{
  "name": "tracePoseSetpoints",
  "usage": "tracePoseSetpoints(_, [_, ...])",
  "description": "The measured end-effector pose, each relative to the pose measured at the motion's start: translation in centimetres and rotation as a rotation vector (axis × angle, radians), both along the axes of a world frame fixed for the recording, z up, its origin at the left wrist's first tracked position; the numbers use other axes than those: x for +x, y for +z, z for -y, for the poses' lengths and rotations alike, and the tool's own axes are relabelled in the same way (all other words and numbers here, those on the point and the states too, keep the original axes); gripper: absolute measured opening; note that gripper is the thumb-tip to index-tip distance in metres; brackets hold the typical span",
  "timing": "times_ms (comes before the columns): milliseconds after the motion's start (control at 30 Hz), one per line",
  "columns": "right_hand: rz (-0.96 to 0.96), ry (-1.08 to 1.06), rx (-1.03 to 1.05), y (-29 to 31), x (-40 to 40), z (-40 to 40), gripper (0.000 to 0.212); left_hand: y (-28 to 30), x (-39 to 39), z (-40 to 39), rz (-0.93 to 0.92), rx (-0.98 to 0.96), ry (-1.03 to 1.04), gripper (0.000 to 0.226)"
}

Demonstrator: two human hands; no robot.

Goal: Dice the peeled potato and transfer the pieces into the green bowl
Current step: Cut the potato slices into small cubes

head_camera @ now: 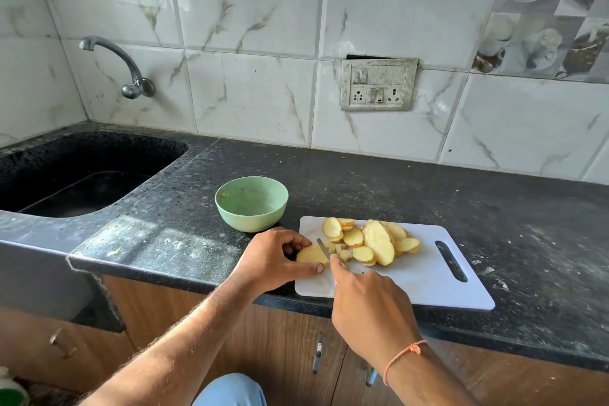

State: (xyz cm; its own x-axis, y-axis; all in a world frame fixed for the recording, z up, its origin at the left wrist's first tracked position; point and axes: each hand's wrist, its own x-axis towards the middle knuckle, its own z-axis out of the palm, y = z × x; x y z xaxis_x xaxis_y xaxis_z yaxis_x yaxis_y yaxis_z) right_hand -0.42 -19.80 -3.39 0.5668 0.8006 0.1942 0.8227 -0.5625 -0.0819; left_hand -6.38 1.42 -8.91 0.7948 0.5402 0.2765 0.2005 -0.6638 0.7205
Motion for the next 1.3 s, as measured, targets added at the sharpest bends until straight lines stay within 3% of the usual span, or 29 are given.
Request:
tracePoseSetpoints(267, [0.027,0.019,-0.077,0.1,0.1,-2.3,0.062,0.0,0.0,-0.2,0.001,0.004,0.005,0.047])
tracePoseSetpoints(533, [-0.003,0.057,-0.145,-0.3,-0.5,0.7,0.067,0.0,0.0,0.0,-0.028,-0.003,0.022,0.05])
tracePoseSetpoints(867, [-0.042,-0.003,-0.083,-1.0,-0.5,4.2,0.067,0.9,-0.2,-0.1,-0.061,-0.041,-0.017,0.038])
tracePoseSetpoints(1300, [-0.024,-0.027,-0.029,-0.8,0.1,2.1,0.066,0.5,-0.2,-0.6,-0.05,-0.056,-0.038,0.049])
